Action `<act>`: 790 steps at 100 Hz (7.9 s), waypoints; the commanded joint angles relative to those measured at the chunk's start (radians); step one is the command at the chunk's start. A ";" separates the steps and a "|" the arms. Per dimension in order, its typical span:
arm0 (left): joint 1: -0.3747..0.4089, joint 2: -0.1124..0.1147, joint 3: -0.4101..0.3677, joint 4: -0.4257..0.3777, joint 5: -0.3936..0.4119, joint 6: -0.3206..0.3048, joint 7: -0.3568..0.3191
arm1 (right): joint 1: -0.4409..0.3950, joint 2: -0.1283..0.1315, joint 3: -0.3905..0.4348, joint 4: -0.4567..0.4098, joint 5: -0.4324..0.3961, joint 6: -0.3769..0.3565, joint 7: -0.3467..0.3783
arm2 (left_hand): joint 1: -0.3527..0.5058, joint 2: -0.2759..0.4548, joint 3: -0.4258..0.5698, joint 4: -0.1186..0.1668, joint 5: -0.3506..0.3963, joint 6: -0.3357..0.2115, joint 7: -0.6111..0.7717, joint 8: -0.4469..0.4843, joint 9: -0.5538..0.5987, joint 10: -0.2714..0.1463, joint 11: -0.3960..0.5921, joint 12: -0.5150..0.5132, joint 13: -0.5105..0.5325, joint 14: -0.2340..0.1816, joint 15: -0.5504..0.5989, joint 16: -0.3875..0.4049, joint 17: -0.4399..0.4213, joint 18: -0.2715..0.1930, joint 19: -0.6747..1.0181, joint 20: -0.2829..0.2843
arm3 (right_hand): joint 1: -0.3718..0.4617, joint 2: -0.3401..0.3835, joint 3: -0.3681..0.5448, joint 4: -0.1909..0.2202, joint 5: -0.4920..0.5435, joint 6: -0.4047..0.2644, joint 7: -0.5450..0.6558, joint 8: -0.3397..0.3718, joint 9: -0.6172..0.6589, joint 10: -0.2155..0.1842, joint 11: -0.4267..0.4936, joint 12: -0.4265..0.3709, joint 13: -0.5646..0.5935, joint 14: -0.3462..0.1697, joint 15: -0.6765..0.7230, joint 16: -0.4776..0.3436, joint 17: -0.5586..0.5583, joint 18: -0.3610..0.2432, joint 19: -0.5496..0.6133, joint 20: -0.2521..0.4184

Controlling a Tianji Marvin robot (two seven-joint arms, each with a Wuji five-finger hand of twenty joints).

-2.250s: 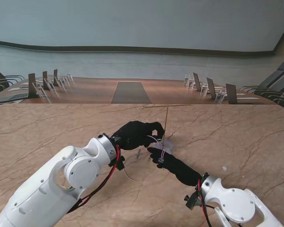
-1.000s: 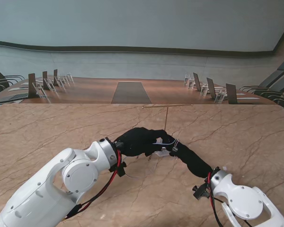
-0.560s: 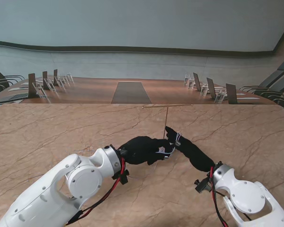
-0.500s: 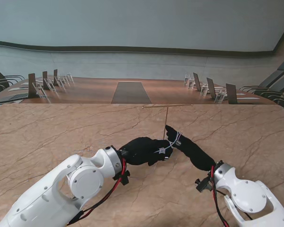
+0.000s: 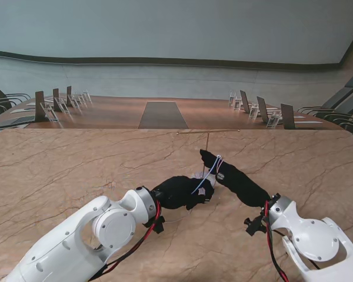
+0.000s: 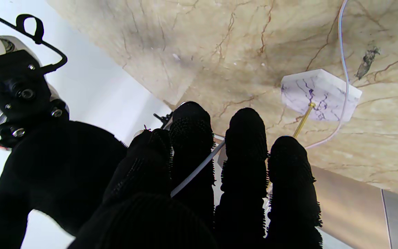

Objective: Take the wired earphone off the rack, coil the cable and place them on the table

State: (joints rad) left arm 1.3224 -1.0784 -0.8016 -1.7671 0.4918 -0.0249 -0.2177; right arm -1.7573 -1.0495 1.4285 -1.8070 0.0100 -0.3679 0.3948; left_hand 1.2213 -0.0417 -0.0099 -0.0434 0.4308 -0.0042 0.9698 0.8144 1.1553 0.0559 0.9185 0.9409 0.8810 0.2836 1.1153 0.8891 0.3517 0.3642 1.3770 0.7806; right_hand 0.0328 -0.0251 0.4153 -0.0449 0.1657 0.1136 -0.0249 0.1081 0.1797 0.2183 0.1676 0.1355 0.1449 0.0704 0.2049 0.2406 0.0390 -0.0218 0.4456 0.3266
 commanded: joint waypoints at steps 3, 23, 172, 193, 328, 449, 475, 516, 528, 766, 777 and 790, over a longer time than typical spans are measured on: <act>-0.005 -0.008 0.014 0.016 -0.006 0.012 -0.005 | 0.006 0.004 -0.001 -0.027 0.003 -0.014 0.012 | 0.070 0.022 -0.013 -0.014 -0.019 -0.030 -0.018 0.017 -0.027 0.034 -0.001 0.007 -0.022 0.002 -0.011 0.019 -0.025 -0.018 -0.002 0.011 | -0.025 -0.011 0.002 -0.031 -0.003 -0.034 0.005 0.018 -0.020 -0.027 -0.021 -0.018 -0.036 -0.044 -0.018 -0.009 -0.014 -0.059 -0.031 0.024; -0.026 -0.012 0.043 0.040 -0.018 0.028 -0.005 | 0.007 0.012 0.003 -0.056 0.011 -0.043 0.036 | 0.070 0.021 -0.008 -0.013 -0.022 -0.024 -0.018 0.021 -0.052 0.038 -0.014 -0.002 -0.046 0.002 -0.027 0.021 -0.046 -0.027 -0.016 0.012 | -0.020 -0.011 0.002 -0.030 -0.006 -0.036 0.012 0.060 -0.017 -0.026 -0.013 -0.013 -0.031 -0.044 -0.017 -0.007 -0.007 -0.061 -0.034 0.028; -0.193 -0.050 0.140 0.194 -0.052 0.101 0.014 | -0.047 0.049 -0.052 -0.163 0.139 -0.120 0.165 | 0.070 0.035 0.003 -0.012 -0.044 -0.009 -0.009 0.029 -0.115 0.041 -0.021 -0.022 -0.104 -0.008 -0.059 0.033 -0.096 -0.055 -0.047 0.015 | 0.076 -0.004 -0.044 -0.013 -0.052 -0.085 0.196 0.366 0.045 0.026 0.245 0.094 0.120 0.031 0.087 0.007 0.050 -0.005 0.261 -0.130; -0.211 -0.047 0.127 0.193 -0.036 0.100 0.006 | -0.065 0.053 -0.048 -0.170 0.147 -0.112 0.184 | 0.070 0.035 0.002 -0.013 -0.043 -0.007 -0.009 0.029 -0.116 0.040 -0.020 -0.024 -0.105 -0.008 -0.059 0.034 -0.097 -0.054 -0.047 0.015 | 0.077 -0.003 -0.044 -0.013 -0.049 -0.088 0.208 0.356 0.053 0.030 0.251 0.096 0.135 0.038 0.094 0.010 0.057 0.001 0.281 -0.134; -0.213 -0.027 0.038 0.118 0.030 0.054 -0.018 | -0.140 0.020 -0.068 -0.032 0.045 0.067 0.094 | 0.070 0.020 0.014 -0.015 -0.021 0.079 -0.023 -0.004 -0.112 0.035 -0.017 -0.027 -0.097 -0.009 -0.060 0.032 -0.090 -0.052 -0.045 0.013 | 0.016 -0.017 -0.013 -0.018 -0.070 -0.109 0.377 0.256 0.028 0.021 0.209 0.080 0.093 0.034 0.055 0.012 0.016 0.008 0.250 -0.151; -0.104 0.010 -0.053 -0.045 0.042 -0.006 -0.103 | -0.041 -0.010 -0.083 0.105 -0.007 0.146 0.001 | 0.070 -0.002 0.013 -0.026 -0.005 0.084 -0.014 0.017 -0.100 0.033 -0.007 -0.010 -0.092 -0.012 -0.053 0.034 -0.088 -0.052 -0.042 0.014 | -0.066 0.011 -0.002 -0.035 -0.016 -0.004 -0.022 0.195 -0.024 -0.012 -0.018 -0.018 -0.035 -0.018 -0.028 -0.002 -0.025 -0.026 0.006 -0.017; -0.061 0.017 -0.070 -0.072 0.041 -0.022 -0.110 | -0.020 -0.019 -0.073 0.116 0.004 0.134 -0.032 | 0.070 -0.003 0.015 -0.026 -0.005 0.084 -0.016 0.017 -0.099 0.033 -0.009 -0.010 -0.094 -0.013 -0.055 0.033 -0.088 -0.052 -0.043 0.013 | -0.071 0.015 -0.008 -0.038 0.004 0.010 -0.027 -0.098 -0.028 -0.017 -0.058 -0.033 -0.046 -0.028 -0.049 -0.002 -0.023 -0.037 -0.062 0.051; -0.009 0.020 -0.077 -0.071 0.052 -0.010 -0.104 | 0.007 -0.030 -0.049 0.132 0.018 0.077 -0.078 | 0.070 -0.004 0.016 -0.025 -0.004 0.084 -0.016 0.019 -0.102 0.032 -0.009 -0.008 -0.096 -0.011 -0.055 0.034 -0.091 -0.053 -0.044 0.013 | -0.065 0.014 -0.010 -0.039 0.010 0.001 -0.045 -0.133 -0.031 -0.031 -0.112 -0.060 -0.047 -0.042 -0.079 -0.009 -0.031 -0.055 -0.082 0.058; 0.000 0.020 -0.066 -0.065 0.052 0.002 -0.100 | 0.020 -0.030 -0.046 0.132 0.022 0.057 -0.077 | 0.070 -0.001 0.013 -0.025 -0.005 0.081 -0.016 0.020 -0.105 0.031 -0.010 -0.008 -0.098 -0.013 -0.057 0.034 -0.094 -0.055 -0.046 0.013 | -0.063 0.014 -0.010 -0.039 0.010 0.000 -0.043 -0.131 -0.031 -0.032 -0.114 -0.060 -0.048 -0.044 -0.081 -0.009 -0.031 -0.058 -0.086 0.060; -0.265 -0.039 0.134 0.200 -0.041 0.081 -0.045 | -0.016 0.060 -0.092 -0.129 0.155 -0.085 0.231 | 0.070 0.026 -0.003 -0.018 -0.034 0.035 -0.019 0.042 -0.158 0.047 -0.055 -0.036 -0.149 -0.013 -0.107 0.027 -0.138 -0.070 -0.075 -0.007 | -0.031 0.002 -0.002 -0.028 -0.022 -0.090 0.026 0.368 0.020 0.029 0.202 0.075 0.086 0.044 0.038 0.021 0.046 0.003 0.121 -0.037; -0.269 -0.035 0.125 0.198 -0.025 0.073 -0.048 | -0.026 0.060 -0.099 -0.125 0.152 -0.070 0.236 | 0.070 0.026 -0.002 -0.018 -0.034 0.035 -0.018 0.041 -0.157 0.046 -0.056 -0.037 -0.148 -0.013 -0.106 0.026 -0.137 -0.070 -0.074 -0.007 | -0.029 0.002 -0.003 -0.028 -0.020 -0.090 0.030 0.375 0.023 0.030 0.204 0.076 0.089 0.045 0.040 0.022 0.044 0.004 0.133 -0.040; -0.273 -0.032 0.115 0.194 -0.011 0.061 -0.051 | -0.044 0.059 -0.106 -0.119 0.140 -0.045 0.235 | 0.070 0.025 -0.003 -0.019 -0.033 0.036 -0.018 0.040 -0.156 0.047 -0.056 -0.037 -0.147 -0.014 -0.106 0.025 -0.136 -0.071 -0.074 -0.008 | -0.028 0.002 -0.004 -0.028 -0.021 -0.093 0.036 0.382 0.022 0.029 0.204 0.076 0.087 0.045 0.039 0.022 0.039 0.002 0.143 -0.045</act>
State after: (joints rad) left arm 1.0543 -1.1125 -0.6805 -1.5660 0.4765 0.0422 -0.2643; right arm -1.7811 -0.9856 1.3315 -1.9330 0.1603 -0.4276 0.6280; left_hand 1.2449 -0.0408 -0.0089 -0.0328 0.4112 0.0476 0.9675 0.8515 0.9959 0.0849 0.8766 0.9132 0.7333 0.2829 1.0140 0.9131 0.2159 0.3077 1.3010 0.7795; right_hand 0.0223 -0.0251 0.4082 -0.0450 0.1733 0.1034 0.0025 0.4756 0.1838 0.2408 0.3598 0.2004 0.2111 0.0885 0.2318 0.2520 0.0830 -0.0378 0.5362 0.2940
